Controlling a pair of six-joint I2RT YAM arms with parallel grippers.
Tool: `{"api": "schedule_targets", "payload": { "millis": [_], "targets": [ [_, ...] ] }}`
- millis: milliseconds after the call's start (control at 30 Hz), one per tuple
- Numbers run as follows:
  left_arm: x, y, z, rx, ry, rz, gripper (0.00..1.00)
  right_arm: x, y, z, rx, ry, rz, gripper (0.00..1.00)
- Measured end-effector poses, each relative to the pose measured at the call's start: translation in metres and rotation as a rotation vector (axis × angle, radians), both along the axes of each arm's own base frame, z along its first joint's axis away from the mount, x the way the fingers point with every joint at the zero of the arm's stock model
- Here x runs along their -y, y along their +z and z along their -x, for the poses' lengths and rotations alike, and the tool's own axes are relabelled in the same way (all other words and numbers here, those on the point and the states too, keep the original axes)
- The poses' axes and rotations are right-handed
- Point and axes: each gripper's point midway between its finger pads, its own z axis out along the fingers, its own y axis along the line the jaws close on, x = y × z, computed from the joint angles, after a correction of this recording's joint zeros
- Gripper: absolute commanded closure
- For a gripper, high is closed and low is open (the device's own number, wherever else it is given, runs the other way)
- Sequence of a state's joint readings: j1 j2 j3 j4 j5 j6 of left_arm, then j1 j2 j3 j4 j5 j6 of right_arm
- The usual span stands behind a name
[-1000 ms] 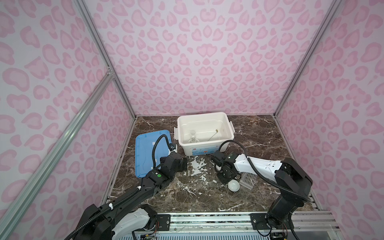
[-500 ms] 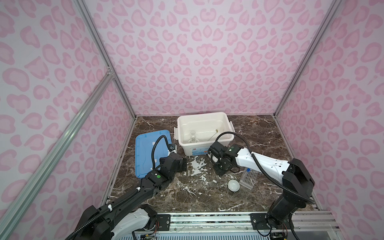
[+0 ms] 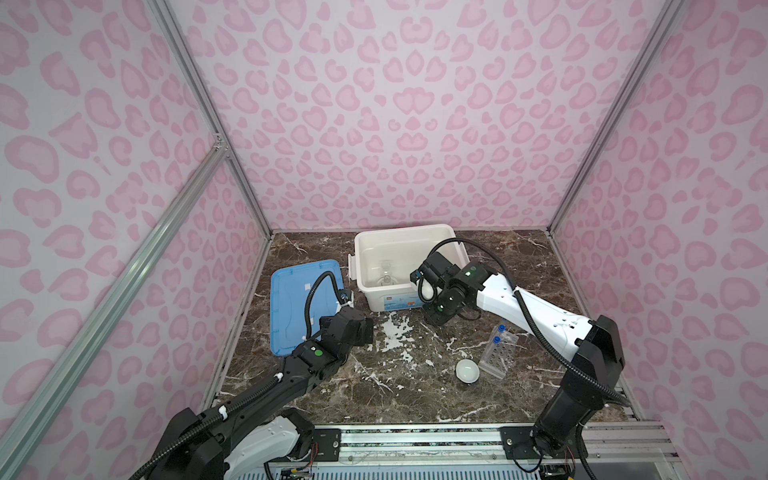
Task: Organize the chemistry lab equipment
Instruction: 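Lift the white cup with the right gripper and carry it over the bin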
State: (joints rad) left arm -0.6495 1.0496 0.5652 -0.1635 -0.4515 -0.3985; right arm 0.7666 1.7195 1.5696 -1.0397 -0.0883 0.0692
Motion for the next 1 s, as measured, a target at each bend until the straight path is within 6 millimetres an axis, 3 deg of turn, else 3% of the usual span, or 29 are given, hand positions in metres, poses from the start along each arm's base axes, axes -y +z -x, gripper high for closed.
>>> {"api": "schedule_targets", "payload": {
  "millis": [733, 1000],
  "targets": [
    [0.004, -0.003, 0.0, -0.014, -0.014, -0.002, 0.03, -0.01, 0.071, -0.051, 0.099, 0.014, -0.119, 0.58],
    [0.006, -0.004, 0.0, -0.017, -0.022, -0.005, 0.03, -0.004, 0.08, -0.076, 0.128, -0.029, -0.15, 0.58]
  ]
}}
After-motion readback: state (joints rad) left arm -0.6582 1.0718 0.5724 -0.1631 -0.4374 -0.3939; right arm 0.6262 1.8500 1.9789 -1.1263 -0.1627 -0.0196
